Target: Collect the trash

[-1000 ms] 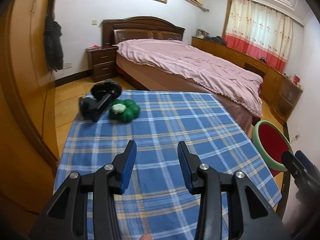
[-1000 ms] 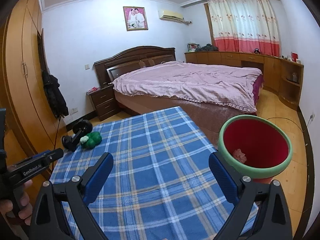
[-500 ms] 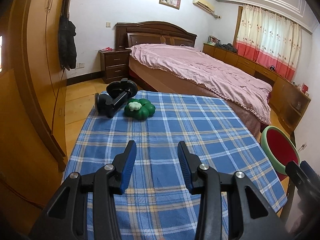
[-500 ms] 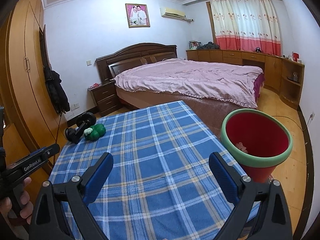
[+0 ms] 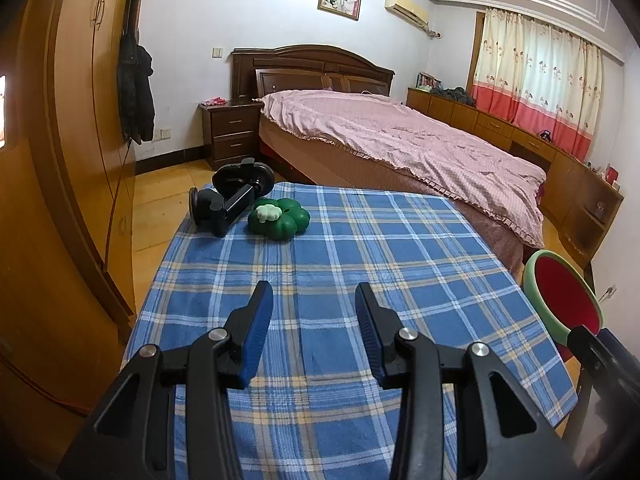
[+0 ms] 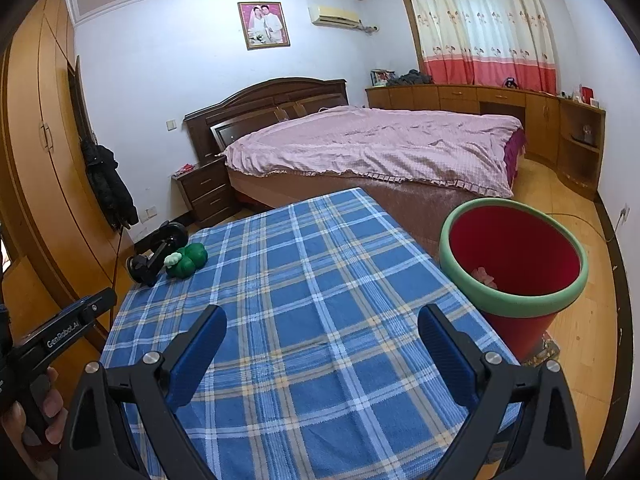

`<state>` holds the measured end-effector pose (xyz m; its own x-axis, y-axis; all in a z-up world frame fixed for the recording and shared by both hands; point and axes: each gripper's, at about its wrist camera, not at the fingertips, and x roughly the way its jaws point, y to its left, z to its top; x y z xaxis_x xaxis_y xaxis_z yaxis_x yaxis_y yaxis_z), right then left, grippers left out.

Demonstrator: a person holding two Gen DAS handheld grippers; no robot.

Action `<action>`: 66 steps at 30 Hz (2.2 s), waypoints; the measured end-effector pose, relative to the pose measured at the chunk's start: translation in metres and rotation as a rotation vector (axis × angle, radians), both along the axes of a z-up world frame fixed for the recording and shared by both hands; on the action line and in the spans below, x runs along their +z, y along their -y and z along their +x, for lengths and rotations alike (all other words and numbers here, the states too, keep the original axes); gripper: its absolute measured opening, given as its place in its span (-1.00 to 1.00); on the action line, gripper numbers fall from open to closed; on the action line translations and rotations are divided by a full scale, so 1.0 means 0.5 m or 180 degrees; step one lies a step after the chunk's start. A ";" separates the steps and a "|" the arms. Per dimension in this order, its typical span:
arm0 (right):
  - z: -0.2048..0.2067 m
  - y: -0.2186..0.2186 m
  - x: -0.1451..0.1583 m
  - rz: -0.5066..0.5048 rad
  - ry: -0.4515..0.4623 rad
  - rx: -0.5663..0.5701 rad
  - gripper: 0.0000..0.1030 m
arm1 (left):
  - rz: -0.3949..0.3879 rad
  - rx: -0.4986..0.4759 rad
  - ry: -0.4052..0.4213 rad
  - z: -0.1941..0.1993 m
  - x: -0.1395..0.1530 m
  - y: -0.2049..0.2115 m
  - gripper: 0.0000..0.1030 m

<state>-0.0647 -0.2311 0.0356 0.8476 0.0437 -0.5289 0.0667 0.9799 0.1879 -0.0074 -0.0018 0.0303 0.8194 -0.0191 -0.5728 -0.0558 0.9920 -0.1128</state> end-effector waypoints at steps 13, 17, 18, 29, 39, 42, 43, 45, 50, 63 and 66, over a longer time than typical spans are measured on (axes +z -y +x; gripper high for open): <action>0.000 0.003 -0.001 0.0010 0.0000 -0.0003 0.91 | 0.0034 -0.0019 0.0016 0.002 0.003 0.009 -0.17; 0.000 0.005 -0.001 0.0010 0.0000 -0.0002 0.91 | 0.0039 -0.0011 0.0009 0.002 0.003 0.009 -0.17; 0.000 0.004 -0.001 0.0010 -0.0001 -0.0001 0.91 | 0.0038 -0.0009 0.0005 0.002 0.003 0.009 -0.17; -0.001 0.004 -0.001 0.0011 -0.0006 -0.0004 0.91 | 0.0036 -0.0003 0.0011 0.004 0.004 0.005 -0.17; -0.001 0.004 -0.002 0.0013 -0.0007 -0.0004 0.91 | 0.0041 -0.0001 0.0013 0.004 0.005 0.004 -0.17; -0.001 0.004 -0.001 0.0009 -0.0001 -0.0005 0.91 | 0.0038 0.0002 0.0014 0.003 0.005 0.005 -0.17; 0.000 0.004 -0.001 0.0010 -0.0002 -0.0005 0.91 | 0.0037 0.0001 0.0014 0.003 0.005 0.005 -0.17; 0.000 0.004 -0.002 0.0011 -0.0004 -0.0003 0.91 | 0.0041 0.0004 0.0016 0.004 0.005 0.004 -0.17; -0.001 0.004 -0.001 0.0011 -0.0006 -0.0005 0.91 | 0.0038 0.0001 0.0010 0.004 0.004 0.005 -0.17; -0.001 0.003 -0.001 0.0011 -0.0005 -0.0003 0.91 | 0.0041 0.0004 0.0013 0.004 0.005 0.004 -0.17; -0.001 0.003 -0.001 0.0010 -0.0005 -0.0002 0.91 | 0.0041 0.0001 0.0013 0.004 0.005 0.004 -0.17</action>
<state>-0.0650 -0.2328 0.0352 0.8467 0.0447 -0.5301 0.0678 0.9793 0.1909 -0.0054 -0.0038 0.0328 0.8219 -0.0115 -0.5696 -0.0557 0.9934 -0.1003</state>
